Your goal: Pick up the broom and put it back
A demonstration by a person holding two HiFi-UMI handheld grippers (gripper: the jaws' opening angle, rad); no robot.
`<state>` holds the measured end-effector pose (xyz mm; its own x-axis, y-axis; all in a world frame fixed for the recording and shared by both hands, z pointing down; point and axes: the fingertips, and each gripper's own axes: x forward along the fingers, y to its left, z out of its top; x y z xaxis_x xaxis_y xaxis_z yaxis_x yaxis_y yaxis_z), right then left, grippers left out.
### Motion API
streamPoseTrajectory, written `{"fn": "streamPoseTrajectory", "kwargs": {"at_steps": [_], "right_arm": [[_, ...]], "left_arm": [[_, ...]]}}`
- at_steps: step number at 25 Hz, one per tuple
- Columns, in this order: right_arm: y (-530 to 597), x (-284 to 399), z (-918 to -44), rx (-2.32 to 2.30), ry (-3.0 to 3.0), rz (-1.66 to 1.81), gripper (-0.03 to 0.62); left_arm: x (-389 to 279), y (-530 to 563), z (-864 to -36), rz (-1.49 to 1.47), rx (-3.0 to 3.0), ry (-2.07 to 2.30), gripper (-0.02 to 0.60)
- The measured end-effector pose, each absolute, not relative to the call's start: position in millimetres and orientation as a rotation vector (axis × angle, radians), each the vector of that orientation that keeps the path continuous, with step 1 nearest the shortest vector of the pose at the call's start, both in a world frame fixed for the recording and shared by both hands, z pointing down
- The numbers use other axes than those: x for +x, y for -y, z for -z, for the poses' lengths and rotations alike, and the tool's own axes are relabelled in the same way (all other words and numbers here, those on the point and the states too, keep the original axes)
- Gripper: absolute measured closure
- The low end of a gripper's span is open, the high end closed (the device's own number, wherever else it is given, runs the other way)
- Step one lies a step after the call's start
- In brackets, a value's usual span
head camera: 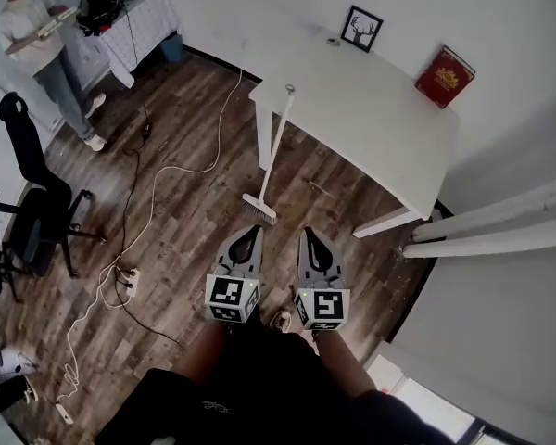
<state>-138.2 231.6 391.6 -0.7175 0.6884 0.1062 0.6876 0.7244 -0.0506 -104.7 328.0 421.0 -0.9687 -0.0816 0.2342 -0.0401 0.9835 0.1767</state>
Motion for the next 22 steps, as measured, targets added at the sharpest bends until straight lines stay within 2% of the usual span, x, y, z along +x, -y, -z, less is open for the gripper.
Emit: {"fn": "streamPoseTrajectory", "kwargs": {"at_steps": [9, 22], "right_arm": [[-340, -203, -459, -1.011, 2.652, 0.099, 0.573], [-399, -303, -585, -0.825, 2.569, 0.144, 0.572]], "left_arm": [[-163, -436, -484, 0.273, 0.088, 2.708, 0.580], [-245, -474, -602, 0.321, 0.163, 2.543, 0.580]]}}
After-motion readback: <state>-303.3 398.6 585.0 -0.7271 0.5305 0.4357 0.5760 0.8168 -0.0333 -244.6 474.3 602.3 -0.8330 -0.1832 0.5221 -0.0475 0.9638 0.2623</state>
